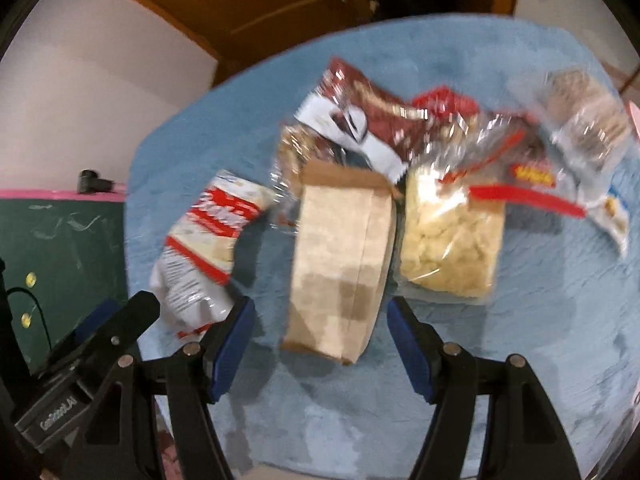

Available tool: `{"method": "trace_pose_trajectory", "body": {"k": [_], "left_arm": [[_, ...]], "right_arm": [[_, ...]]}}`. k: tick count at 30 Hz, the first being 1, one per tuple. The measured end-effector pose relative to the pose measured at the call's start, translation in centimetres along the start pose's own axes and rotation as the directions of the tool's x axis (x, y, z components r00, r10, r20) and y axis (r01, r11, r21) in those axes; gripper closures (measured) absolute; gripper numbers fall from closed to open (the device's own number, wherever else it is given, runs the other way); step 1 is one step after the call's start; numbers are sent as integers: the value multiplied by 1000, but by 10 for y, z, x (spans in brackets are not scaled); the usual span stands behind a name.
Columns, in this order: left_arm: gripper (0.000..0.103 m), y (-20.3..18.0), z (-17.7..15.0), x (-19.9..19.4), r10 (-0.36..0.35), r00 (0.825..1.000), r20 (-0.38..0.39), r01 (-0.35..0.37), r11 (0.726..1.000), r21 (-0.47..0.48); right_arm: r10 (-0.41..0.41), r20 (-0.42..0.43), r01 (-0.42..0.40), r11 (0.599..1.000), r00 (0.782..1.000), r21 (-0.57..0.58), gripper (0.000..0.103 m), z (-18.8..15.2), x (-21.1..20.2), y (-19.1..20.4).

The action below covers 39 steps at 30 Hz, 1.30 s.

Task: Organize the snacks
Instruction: 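Move both tools back toward the remaining snacks, then grasp the white cookie packet with left tool while right tool grasps brown paper packet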

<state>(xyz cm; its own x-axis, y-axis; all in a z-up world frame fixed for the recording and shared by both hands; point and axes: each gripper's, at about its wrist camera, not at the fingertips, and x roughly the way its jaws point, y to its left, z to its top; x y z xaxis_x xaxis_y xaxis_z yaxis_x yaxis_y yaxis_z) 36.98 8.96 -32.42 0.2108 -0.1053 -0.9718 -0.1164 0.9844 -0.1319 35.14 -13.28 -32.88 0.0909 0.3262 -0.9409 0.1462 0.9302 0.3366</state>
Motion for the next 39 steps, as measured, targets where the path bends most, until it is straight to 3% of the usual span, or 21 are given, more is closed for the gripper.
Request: {"method": "trace_pose_trajectory", "body": {"k": [8,13,17,24,27,29,35,39], "left_arm": [[11,7,1,40,-4,998,-62,3,1000,-25],[11,18,3,54,-2,997,-80,-2,999,-47],[11,26,4,66,-42,994,-103,34,996,-78],[12,29,2,82,-88,990,-113,77,991,-106],[29,29,0,85,-151,982,-114,135,981,-140],[47,28,-1,84,-189,976,-104,173,974,-148],[55,16,-13,67,-143,985,-100,135,987,-88],[56,14,-30,33,-141,987,-75,138,989,-49]], "right_arm": [[-88,-20,89,993,996,73,34,-6,34,-2],[-187,30,185,982,982,36,34,-9,39,14],[-277,71,281,958,958,-60,44,-17,44,32],[-256,63,260,962,965,-78,45,-39,36,18],[-233,43,236,969,971,-68,45,-53,30,10],[-216,39,218,974,976,-56,45,-62,23,3],[-150,57,152,988,987,-28,46,-85,-12,-13],[-112,78,115,993,991,-37,46,-95,-38,-18]]}}
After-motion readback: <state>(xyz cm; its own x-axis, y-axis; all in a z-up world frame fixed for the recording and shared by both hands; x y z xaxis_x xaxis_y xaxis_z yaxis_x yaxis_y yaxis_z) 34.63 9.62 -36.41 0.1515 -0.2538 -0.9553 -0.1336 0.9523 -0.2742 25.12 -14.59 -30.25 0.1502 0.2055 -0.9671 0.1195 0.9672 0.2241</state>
